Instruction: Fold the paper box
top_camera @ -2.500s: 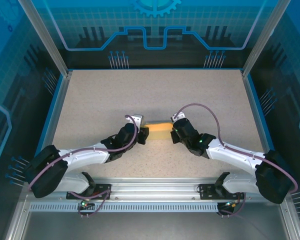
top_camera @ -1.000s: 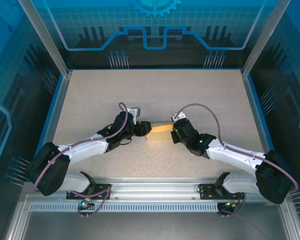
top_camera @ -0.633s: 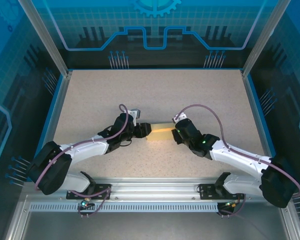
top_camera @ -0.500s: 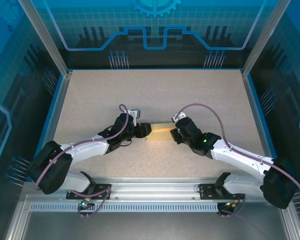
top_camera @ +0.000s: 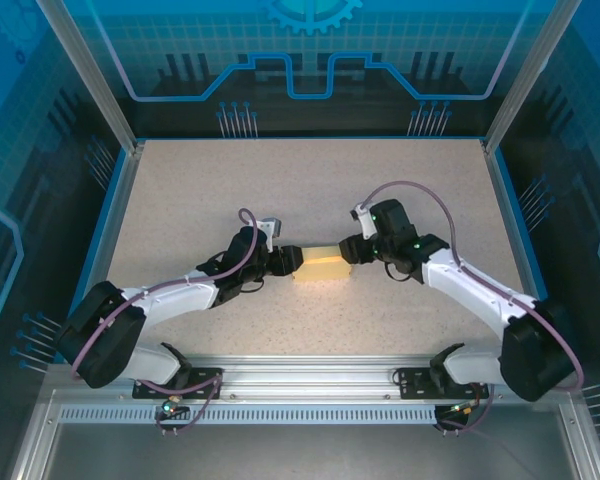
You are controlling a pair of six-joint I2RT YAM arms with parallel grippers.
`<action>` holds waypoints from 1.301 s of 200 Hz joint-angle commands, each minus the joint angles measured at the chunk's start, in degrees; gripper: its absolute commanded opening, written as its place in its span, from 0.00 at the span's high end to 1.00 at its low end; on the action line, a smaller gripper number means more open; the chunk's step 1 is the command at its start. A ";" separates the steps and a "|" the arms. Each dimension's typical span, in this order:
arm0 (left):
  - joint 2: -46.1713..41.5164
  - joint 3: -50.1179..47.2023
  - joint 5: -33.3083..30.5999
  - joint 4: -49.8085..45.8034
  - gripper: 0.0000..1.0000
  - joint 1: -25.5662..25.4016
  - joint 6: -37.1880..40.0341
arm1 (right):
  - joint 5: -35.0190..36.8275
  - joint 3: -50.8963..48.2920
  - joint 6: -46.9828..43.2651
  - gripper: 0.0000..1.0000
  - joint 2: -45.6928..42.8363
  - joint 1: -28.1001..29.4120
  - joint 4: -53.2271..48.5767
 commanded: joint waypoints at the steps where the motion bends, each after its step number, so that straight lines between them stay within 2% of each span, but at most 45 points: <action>1: 0.85 -1.47 -0.19 -1.89 0.45 -0.20 0.01 | -10.97 2.51 0.19 0.41 3.14 -3.21 1.50; 41: 0.64 -1.57 0.04 -1.40 0.45 -0.28 -0.42 | -18.59 1.28 2.08 0.43 6.83 -7.55 4.79; 59: 0.60 -1.84 -0.04 -1.24 0.45 -0.31 -0.52 | -20.57 -2.30 2.79 0.44 7.30 -9.25 6.23; 128: 1.13 -3.25 0.04 0.62 0.45 -0.33 -1.66 | -20.86 -11.13 5.75 0.51 7.67 -10.07 11.92; 171: 1.11 -3.25 0.29 1.21 0.44 -0.31 -2.09 | -22.60 -12.28 6.48 0.55 8.19 -10.32 13.68; 234: 1.22 -3.09 0.05 1.30 0.44 -0.33 -1.90 | -27.42 -5.90 8.16 0.44 4.03 -10.69 12.24; 260: 1.31 -3.00 -0.15 1.30 0.44 -0.32 -1.66 | -27.77 -5.43 7.64 0.43 3.57 -10.70 10.76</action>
